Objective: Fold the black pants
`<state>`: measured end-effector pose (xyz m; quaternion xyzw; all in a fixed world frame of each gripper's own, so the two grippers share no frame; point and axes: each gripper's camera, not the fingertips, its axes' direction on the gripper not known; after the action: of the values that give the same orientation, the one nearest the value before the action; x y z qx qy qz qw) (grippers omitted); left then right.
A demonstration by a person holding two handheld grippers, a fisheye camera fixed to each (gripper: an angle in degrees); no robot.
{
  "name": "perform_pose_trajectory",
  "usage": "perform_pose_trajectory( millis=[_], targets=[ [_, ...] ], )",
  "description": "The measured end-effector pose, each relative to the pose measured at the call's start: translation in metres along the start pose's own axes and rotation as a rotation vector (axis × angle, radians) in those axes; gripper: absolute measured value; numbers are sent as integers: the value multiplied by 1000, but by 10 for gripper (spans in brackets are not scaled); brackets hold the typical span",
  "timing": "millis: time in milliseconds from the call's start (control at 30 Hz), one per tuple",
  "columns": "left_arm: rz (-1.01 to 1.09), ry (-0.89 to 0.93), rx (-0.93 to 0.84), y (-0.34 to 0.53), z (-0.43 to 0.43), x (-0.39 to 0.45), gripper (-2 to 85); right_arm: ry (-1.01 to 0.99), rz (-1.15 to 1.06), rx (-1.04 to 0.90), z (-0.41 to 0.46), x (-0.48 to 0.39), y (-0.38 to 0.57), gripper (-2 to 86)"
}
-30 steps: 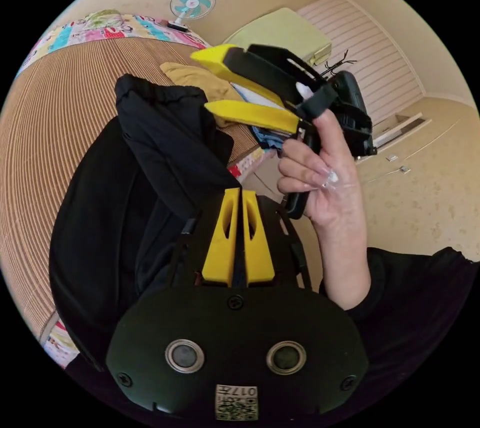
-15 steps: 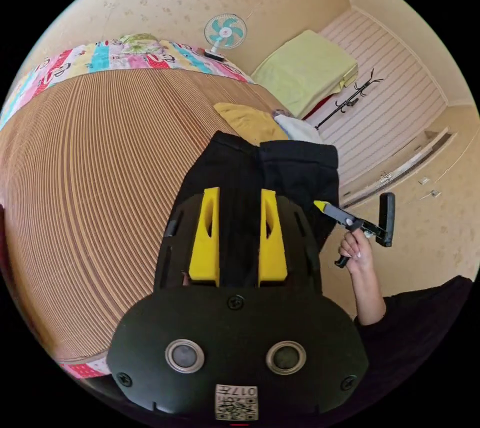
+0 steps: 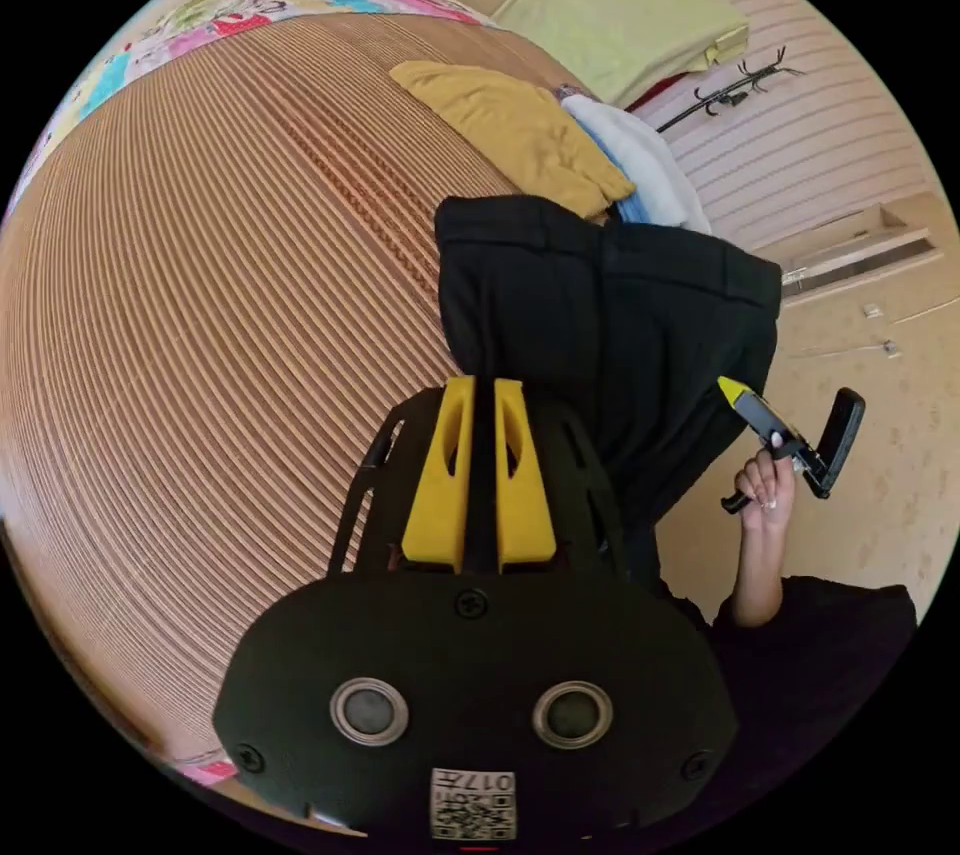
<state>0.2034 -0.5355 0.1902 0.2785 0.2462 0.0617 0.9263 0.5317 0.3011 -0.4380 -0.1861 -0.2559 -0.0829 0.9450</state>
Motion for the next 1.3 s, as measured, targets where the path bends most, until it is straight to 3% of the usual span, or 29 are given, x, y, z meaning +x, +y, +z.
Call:
perform_pose_trajectory(
  millis=[100, 200, 333, 400, 467, 567, 733, 833, 933, 967, 1100, 1233, 1300],
  targets=[
    [-120, 317, 275, 67, -94, -8, 22, -35, -56, 104, -44, -30, -2, 23],
    [-36, 291, 534, 129, -194, 32, 27, -97, -214, 324, -122, -77, 5, 18],
    [162, 410, 899, 203, -328, 94, 33, -128, -393, 720, -256, -138, 32, 15],
    [389, 342, 1085, 248, -410, 160, 34, -208, -454, 883, -310, -154, 47, 15],
    [502, 246, 1200, 279, -458, 209, 35, -274, -527, 1061, -370, -177, 63, 15],
    [603, 183, 1359, 316, -518, 272, 33, -364, -563, 1182, -432, -201, 70, 15],
    [653, 113, 1429, 323, -602, 350, 23, -462, -548, 1293, -507, -239, 63, 15],
    [666, 195, 1484, 309, -650, 380, -1, -457, -492, 1331, -545, -269, 44, 16],
    [618, 69, 1773, 329, -691, 405, -8, -499, -499, 1373, -581, -287, 31, 18],
    [640, -1, 1766, 328, -706, 421, -8, -506, -525, 1354, -592, -298, 26, 18],
    [692, -159, 1240, 267, -684, 468, -4, -389, -615, 1257, -585, -363, 15, 19],
    [614, -278, 1147, 234, -584, 437, 37, -316, -563, 1305, -543, -405, 20, 22],
    [534, -264, 1002, 212, -526, 398, 101, -317, -536, 1340, -534, -408, 24, 23]
  ],
)
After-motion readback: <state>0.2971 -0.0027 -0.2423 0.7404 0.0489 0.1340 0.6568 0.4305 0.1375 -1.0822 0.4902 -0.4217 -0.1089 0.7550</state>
